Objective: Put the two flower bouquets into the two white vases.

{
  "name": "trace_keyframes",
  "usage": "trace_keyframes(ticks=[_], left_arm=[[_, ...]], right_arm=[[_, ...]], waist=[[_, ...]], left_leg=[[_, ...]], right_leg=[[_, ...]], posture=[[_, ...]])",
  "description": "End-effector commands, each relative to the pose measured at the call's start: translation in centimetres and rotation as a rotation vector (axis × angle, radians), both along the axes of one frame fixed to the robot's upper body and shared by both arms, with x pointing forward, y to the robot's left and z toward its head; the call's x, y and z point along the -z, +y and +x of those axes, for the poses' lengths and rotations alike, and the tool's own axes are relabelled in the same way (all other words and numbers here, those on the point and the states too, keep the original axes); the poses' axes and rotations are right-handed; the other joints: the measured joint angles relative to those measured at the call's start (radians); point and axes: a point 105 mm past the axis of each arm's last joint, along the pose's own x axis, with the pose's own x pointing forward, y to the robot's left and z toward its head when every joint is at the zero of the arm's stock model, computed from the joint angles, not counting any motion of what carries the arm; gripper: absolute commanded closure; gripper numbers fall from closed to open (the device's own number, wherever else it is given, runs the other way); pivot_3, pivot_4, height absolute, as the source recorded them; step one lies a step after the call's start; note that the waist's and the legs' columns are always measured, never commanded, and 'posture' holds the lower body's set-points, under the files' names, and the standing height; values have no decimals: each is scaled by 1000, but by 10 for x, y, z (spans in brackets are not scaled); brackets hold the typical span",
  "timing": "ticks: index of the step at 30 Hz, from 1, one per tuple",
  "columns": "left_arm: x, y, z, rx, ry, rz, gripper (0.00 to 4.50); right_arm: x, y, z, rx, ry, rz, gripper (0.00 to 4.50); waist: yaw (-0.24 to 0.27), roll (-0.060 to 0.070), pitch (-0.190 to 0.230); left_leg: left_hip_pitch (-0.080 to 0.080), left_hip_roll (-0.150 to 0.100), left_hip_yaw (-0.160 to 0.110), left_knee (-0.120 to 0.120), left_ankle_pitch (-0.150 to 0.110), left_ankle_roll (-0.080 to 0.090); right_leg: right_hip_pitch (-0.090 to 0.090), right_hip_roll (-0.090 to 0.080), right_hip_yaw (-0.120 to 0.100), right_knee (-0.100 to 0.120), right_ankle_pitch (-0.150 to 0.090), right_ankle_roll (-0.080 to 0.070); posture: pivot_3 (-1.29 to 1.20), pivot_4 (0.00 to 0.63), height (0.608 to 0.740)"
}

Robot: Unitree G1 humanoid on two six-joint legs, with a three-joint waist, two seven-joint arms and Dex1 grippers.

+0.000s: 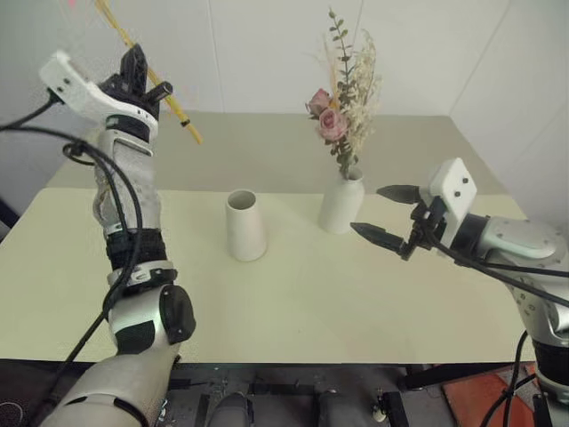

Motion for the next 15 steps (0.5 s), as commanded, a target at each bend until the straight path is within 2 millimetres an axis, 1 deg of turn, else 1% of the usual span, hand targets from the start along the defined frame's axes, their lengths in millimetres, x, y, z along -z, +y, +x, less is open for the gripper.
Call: trace_keyframes(ticks=[1, 3, 5, 6, 9, 12, 15], left_arm=[[-25, -8, -39, 225, -250, 18, 4481], [-20, -20, -44, 341, -247, 121, 4481], [-12, -28, -45, 377, -226, 232, 4481], [-9, -29, -45, 393, -217, 252, 4481], [-5, -22, -41, 439, -202, 239, 4481], [4, -22, -35, 467, -169, 258, 4481], [14, -22, -33, 552, -166, 217, 4481]], right_arm=[[-12, -6, -8, 34, -79, 2, 0], [-9, -7, -10, 48, -79, 4, 0], [-8, -8, -11, 58, -81, 8, 0], [-7, -8, -12, 62, -81, 11, 0], [-4, -7, -14, 71, -83, 21, 0], [-2, -7, -14, 77, -84, 25, 0], [-2, -7, -13, 79, -88, 30, 0]], waist=[[-6, 0, 0], [-7, 0, 0], [-10, 0, 0], [-9, 0, 0], [-9, 0, 0], [-8, 0, 0], [-8, 0, 0]], left_leg=[[0, 0, 0, 0, 0, 0], [0, 0, 0, 0, 0, 0], [2, 0, 0, 0, 0, 0], [3, 0, 0, 0, 0, 0], [4, 0, 0, 1, 0, 0], [4, 0, 0, 1, 0, 0], [3, 0, -1, 1, 0, 0]], right_leg=[[0, 0, 0, 0, 0, 0], [0, 0, 0, -1, 0, 0], [1, 1, 0, -2, 0, 0], [2, 1, 0, -2, 0, 0], [3, 1, 0, -1, 0, 0], [3, 1, 0, -1, 0, 0], [2, 1, 0, -1, 0, 0]], posture=[[0, 150, 740], [0, 150, 740], [0, 150, 740], [0, 150, 740], [0, 150, 740], [0, 150, 740], [0, 150, 740]])
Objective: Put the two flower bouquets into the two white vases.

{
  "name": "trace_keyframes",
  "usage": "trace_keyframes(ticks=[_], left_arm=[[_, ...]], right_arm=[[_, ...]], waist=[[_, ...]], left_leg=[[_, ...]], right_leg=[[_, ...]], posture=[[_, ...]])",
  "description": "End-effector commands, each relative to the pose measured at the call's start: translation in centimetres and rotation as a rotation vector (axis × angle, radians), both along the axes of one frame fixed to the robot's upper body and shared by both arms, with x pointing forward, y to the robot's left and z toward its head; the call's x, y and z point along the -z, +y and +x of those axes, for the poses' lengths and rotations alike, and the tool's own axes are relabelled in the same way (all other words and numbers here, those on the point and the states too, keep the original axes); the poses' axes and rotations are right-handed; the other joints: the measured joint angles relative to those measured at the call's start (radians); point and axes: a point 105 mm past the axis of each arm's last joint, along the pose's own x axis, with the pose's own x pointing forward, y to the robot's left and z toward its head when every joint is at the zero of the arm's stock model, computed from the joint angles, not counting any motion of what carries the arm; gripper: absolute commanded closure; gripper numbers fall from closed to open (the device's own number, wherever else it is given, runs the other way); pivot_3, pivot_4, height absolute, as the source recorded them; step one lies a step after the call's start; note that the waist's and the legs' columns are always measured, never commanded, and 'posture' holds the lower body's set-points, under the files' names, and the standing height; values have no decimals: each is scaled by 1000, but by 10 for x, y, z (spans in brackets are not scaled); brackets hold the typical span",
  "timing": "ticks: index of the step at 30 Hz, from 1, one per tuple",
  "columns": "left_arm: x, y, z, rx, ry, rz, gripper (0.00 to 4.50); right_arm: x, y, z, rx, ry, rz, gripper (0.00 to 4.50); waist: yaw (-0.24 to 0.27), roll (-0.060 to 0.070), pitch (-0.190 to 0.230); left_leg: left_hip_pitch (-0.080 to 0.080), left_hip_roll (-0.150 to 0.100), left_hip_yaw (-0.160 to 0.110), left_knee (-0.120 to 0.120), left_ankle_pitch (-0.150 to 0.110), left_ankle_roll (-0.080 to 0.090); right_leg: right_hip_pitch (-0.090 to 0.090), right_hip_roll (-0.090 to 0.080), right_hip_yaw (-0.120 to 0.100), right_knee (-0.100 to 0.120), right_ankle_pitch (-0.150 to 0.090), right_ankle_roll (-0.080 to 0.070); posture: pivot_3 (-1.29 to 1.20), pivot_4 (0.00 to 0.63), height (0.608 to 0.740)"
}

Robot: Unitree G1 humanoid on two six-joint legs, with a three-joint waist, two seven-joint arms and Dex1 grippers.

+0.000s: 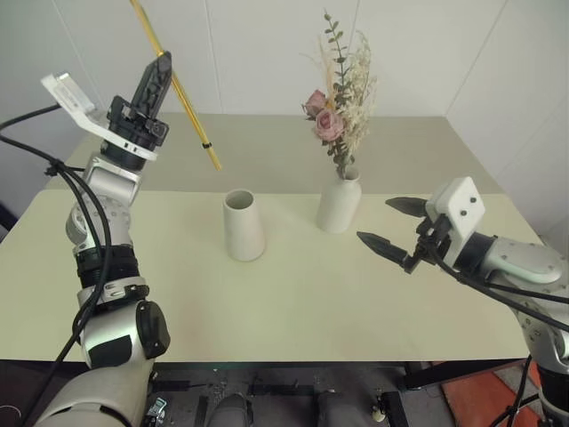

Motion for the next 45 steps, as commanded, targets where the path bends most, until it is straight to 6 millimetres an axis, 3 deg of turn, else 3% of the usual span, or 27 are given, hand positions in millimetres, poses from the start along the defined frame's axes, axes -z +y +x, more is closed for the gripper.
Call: trace_keyframes(ticks=[1, 10, 18, 21, 30, 33, 39, 45], left_arm=[[1, -4, -3, 90, -17, -4, 4481], [30, -38, 4, 147, 9, 145, 4481], [34, -40, 7, 127, -14, 158, 4481], [45, -50, 5, 138, -22, 250, 4481], [59, -58, 0, 165, -35, 368, 4481], [61, -57, -3, 167, -48, 378, 3797], [60, -54, -11, 156, -93, 424, 1926], [76, -34, -17, 94, -25, 523, 34]], right_arm=[[-16, 0, -3, 6, -91, 5, 0], [-15, 1, -2, 12, -100, 10, 0], [-14, -2, -4, 26, -110, 13, 0], [-15, -2, -5, 16, -104, 16, 0], [-22, 5, -30, -164, -17, 71, 0], [-21, 4, -27, -142, -25, 54, 0], [-21, 4, -26, -139, -31, 39, 0], [-21, 3, -26, -135, -28, 25, 0]], waist=[[0, 0, 0], [3, 0, 0], [1, 0, 0], [3, 0, 0], [4, 0, 0], [2, 0, 0], [2, 0, 0], [1, 0, 0]], left_leg=[[0, 0, 0, 0, 0, 0], [0, 0, 0, 0, 0, 0], [0, 0, 0, 0, 0, 0], [-1, 0, 0, 0, 0, 0], [-1, 0, 0, 0, 0, 0], [0, 0, 0, 0, 0, 0], [-1, 0, 0, 0, 0, 0], [0, 0, 0, 0, 0, 0]], right_leg=[[0, 0, 0, 0, 0, 0], [0, 0, 0, 0, 0, 0], [0, 0, 0, 0, 0, 0], [0, 0, 0, 0, 0, 0], [0, 0, 0, 0, 0, 0], [0, 0, 0, 0, 0, 0], [0, 0, 0, 0, 0, 0], [0, 0, 0, 0, 0, 0]], posture=[[0, 150, 740], [0, 150, 740], [0, 150, 740], [0, 150, 740], [0, 150, 740], [0, 150, 740], [0, 150, 740], [0, 150, 740]])
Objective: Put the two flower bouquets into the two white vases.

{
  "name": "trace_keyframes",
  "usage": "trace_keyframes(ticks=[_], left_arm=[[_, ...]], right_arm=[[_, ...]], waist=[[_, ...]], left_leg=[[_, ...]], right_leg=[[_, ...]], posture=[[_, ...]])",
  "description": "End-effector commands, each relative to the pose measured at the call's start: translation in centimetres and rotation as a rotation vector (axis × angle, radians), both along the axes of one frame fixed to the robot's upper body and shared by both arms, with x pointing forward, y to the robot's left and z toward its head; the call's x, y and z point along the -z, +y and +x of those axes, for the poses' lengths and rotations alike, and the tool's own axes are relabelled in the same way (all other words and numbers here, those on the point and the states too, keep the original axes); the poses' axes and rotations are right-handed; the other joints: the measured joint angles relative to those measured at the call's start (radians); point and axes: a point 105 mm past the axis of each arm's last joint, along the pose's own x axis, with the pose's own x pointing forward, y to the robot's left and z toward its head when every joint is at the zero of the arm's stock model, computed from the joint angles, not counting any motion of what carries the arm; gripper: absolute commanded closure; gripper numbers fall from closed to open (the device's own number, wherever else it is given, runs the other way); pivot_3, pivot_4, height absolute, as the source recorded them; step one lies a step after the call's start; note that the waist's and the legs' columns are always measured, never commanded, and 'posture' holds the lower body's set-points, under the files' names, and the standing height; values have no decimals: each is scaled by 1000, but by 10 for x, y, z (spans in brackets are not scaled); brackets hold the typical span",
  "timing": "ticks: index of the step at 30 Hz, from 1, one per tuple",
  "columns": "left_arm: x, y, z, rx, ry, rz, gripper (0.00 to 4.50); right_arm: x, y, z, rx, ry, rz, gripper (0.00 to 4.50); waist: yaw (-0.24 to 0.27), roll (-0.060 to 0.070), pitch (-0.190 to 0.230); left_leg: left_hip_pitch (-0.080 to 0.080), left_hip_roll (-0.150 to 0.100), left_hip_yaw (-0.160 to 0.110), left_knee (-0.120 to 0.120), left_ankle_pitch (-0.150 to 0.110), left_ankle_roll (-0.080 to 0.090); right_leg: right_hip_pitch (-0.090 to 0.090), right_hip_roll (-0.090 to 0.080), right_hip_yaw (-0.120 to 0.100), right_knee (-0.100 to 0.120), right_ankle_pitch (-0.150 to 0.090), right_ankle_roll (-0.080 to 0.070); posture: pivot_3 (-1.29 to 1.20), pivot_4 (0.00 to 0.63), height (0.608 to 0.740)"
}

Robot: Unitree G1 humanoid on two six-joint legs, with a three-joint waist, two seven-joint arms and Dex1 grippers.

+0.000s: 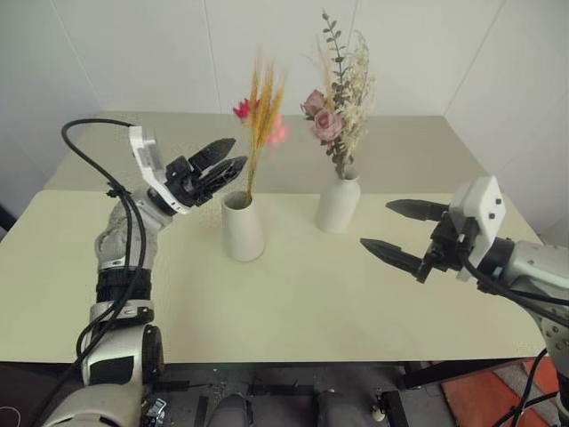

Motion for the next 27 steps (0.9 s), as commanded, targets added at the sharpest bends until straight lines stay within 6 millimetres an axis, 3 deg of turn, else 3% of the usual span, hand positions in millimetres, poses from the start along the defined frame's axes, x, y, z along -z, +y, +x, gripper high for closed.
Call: trace_keyframes(ticks=[1, 4, 6, 10, 13, 19, 27], left_arm=[[0, 11, -6, -52, -5, 55, 34], [2, 35, -16, -134, -4, 72, 34], [-9, 52, -27, -184, -21, 28, 34], [-17, 67, -44, -248, -45, 76, 34], [-7, 69, -54, -277, -45, 222, 34], [-8, 68, -73, -259, -56, 285, 34], [2, 69, -71, -288, -44, 417, 34]], right_arm=[[-9, 1, -3, -3, -51, -21, 0], [-8, -1, -2, 7, -48, -35, 0], [-8, -3, -1, 8, -46, -38, 0], [-11, -9, 0, 11, -43, -34, 0], [-13, -14, -1, 1, -31, -28, 0], [-9, -36, 1, 23, 3, -110, 0], [-14, -56, 2, 87, -3, -157, 0]], waist=[[1, 0, 0], [-2, 0, 0], [-1, 0, 0], [1, 0, 0], [3, 0, 0], [6, 0, 0], [3, 0, 0]], left_leg=[[0, 0, 0, 0, 0, 0], [0, 0, 0, 0, 0, 0], [-1, 1, 0, 0, 0, 0], [-1, 1, 0, 0, 0, 0], [0, 1, 0, 0, 0, 0], [0, 1, 1, 0, 0, 0], [1, 2, 2, -1, 0, 0]], right_leg=[[0, 0, 0, 0, 0, 0], [0, 0, 0, 0, 0, 0], [-1, 0, 0, 0, 0, 0], [0, 0, 0, 0, 0, 0], [0, 0, 0, 0, 0, 0], [0, 0, -1, -1, 0, 0], [0, 0, 0, 0, 0, -1]], posture=[[0, 150, 740], [0, 150, 740], [0, 150, 740], [0, 150, 740], [0, 150, 740], [0, 150, 740], [0, 150, 740]])
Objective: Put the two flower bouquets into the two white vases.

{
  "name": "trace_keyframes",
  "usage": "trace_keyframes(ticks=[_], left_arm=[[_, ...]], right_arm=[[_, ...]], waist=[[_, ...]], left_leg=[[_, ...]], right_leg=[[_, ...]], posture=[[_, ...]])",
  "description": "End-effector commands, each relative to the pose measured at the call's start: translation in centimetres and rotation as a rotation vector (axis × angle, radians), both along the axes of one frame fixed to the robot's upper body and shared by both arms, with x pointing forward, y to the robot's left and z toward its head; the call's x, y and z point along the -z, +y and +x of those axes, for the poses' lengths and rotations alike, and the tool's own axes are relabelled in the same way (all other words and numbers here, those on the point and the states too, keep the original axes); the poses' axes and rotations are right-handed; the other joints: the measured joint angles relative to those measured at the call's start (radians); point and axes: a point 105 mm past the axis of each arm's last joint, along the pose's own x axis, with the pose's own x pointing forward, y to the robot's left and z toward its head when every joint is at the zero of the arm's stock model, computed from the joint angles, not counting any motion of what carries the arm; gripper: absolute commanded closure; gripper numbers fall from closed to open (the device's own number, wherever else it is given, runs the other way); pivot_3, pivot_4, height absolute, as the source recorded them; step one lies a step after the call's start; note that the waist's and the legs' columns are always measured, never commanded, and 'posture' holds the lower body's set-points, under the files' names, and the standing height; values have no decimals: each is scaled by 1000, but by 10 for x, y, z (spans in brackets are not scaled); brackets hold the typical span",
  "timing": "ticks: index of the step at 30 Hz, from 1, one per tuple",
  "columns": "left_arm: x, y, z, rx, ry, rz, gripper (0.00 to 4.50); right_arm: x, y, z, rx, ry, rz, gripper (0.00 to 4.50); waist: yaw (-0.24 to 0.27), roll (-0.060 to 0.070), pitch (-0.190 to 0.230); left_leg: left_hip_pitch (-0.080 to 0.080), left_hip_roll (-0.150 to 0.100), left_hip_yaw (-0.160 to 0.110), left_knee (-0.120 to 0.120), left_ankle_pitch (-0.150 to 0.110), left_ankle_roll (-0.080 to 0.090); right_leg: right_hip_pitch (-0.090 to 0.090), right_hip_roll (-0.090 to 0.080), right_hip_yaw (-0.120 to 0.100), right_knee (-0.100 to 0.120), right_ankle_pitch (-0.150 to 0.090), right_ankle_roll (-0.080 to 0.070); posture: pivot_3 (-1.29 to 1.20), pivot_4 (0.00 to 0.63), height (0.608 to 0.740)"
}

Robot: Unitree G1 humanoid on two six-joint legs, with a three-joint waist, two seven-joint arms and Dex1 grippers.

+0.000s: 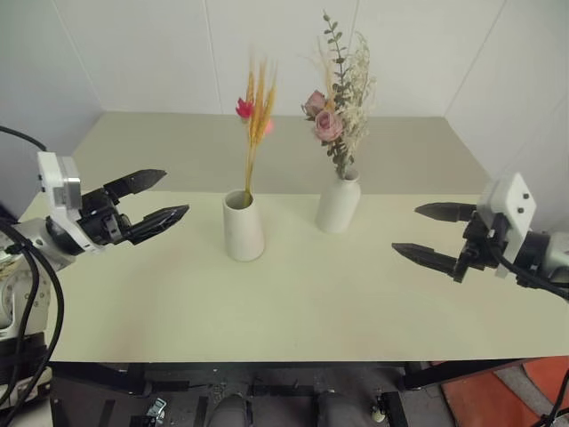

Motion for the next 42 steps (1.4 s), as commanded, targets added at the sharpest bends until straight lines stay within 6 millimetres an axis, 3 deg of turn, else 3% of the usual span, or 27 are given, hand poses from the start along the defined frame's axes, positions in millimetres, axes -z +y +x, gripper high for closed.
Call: trace_keyframes(ticks=[1, 7, 13, 25, 31, 38, 42], left_arm=[[-6, -1, -1, 3, -41, 33, 34], [-30, 1, -3, 6, -98, -96, 34], [-21, 1, 4, -1, -73, -36, 34], [-41, 12, -12, -96, -102, -29, 34], [-31, 18, -22, -164, -60, 32, 34], [-40, 24, -36, -240, -69, 68, 34], [-35, 22, -47, -272, -68, 44, 34]], right_arm=[[-14, -9, -5, 17, -68, -27, 0], [-11, -16, -4, 54, -59, -38, 0], [-5, -14, -6, 56, -54, -41, 0], [5, -16, -4, 4, 37, -39, 0], [29, -8, 6, -36, 93, -77, 0], [37, 4, 18, -93, 111, -39, 0], [41, 8, 35, -120, 112, -92, 0]], waist=[[0, 0, 0], [1, 0, 0], [-1, 0, 0], [-3, 0, 0], [-4, 0, 0], [-4, 0, 0], [-7, 0, 0]], left_leg=[[0, 0, 0, 0, 0, 0], [0, 0, 0, 0, 0, 0], [0, 0, 0, 0, 0, 0], [0, 0, 0, 0, 0, 0], [1, 1, 1, 0, 0, 0], [1, 1, 1, 0, 0, 0], [2, 1, 1, 0, 0, 0]], right_leg=[[0, 0, 0, 0, 0, 0], [0, 0, 0, 0, 0, 0], [0, 0, 0, 0, 0, 0], [0, 0, 0, 0, 0, 0], [1, 0, 0, 0, 0, 0], [0, 0, 0, 0, 0, 0], [0, 0, 1, 0, 0, -1]], posture=[[0, 150, 740], [0, 150, 740], [0, 150, 740], [0, 150, 740], [0, 150, 740], [0, 150, 740], [0, 150, 740]])
